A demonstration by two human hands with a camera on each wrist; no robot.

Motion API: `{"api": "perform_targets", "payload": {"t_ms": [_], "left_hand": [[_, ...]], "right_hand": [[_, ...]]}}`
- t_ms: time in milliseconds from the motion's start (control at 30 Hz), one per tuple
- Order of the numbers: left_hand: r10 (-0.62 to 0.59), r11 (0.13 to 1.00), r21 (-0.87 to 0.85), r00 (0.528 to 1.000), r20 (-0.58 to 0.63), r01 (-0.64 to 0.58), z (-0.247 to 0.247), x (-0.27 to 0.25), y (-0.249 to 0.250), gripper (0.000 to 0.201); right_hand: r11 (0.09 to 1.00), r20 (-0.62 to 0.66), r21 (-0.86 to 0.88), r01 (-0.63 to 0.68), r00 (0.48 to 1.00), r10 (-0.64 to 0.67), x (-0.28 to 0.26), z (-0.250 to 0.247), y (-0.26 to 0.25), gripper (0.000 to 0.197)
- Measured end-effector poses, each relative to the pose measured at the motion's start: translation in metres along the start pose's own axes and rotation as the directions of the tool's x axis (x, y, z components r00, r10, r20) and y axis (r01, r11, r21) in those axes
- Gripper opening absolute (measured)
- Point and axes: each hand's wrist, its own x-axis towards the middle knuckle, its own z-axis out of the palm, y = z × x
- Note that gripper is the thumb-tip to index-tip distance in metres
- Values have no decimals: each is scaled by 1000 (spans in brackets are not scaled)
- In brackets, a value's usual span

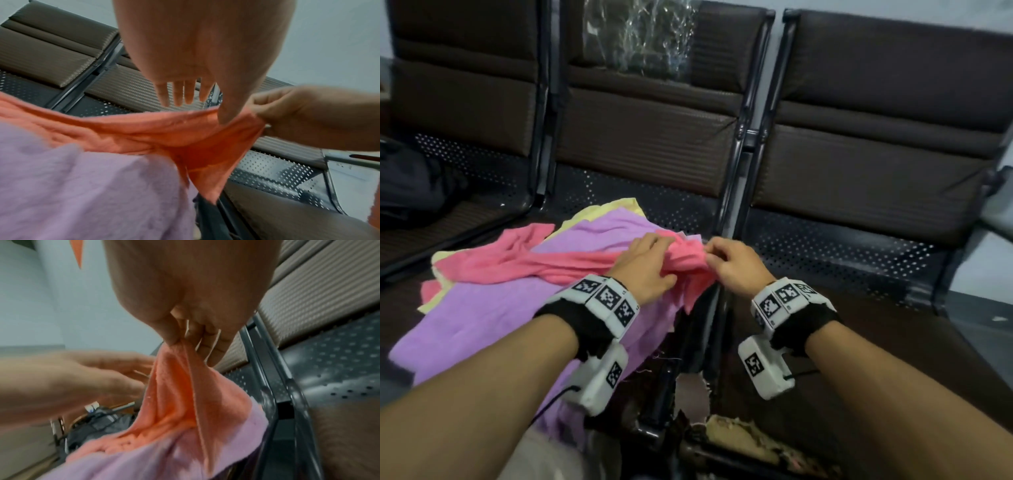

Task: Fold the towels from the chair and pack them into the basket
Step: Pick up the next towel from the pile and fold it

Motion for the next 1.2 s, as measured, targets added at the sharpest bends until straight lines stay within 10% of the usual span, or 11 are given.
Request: {"api": "perform_targets", "payload": {"t_ms": [133,400,533,700,800,1000,1200], "left_hand": [[93,995,-21,996,-10,-93,-3,-1,32,4],[220,970,-83,969,-113,-229,-11,-4,77,30],[348,908,-177,919,-186,-379,-15,-7,107,33],[408,821,-302,868,-285,-485,-14,-2,137,20],[401,800,-334,858,-320,-498,-7,4,142,16],[332,868,-267,890,-314,-418,14,10,134,11],[320,947,-39,927,197,-318,36,4,123,29]], "right_hand": [[968,-198,252,1,979,51,-39,-53,9,15],[872,-649,484,-76,637,415,-77,-126,52,24],[900,-530,436,19,813,240,-96,-120,49,9],[959,-56,276,60,997,-46,-115,-116,42,13],[988,17,124,90,996,-93,-119,-123,45,23],[968,-403,194,162,912,-72,-120,-143,55,32],[945,-605,254,208,796,-12,-125,-154,56,33]]}}
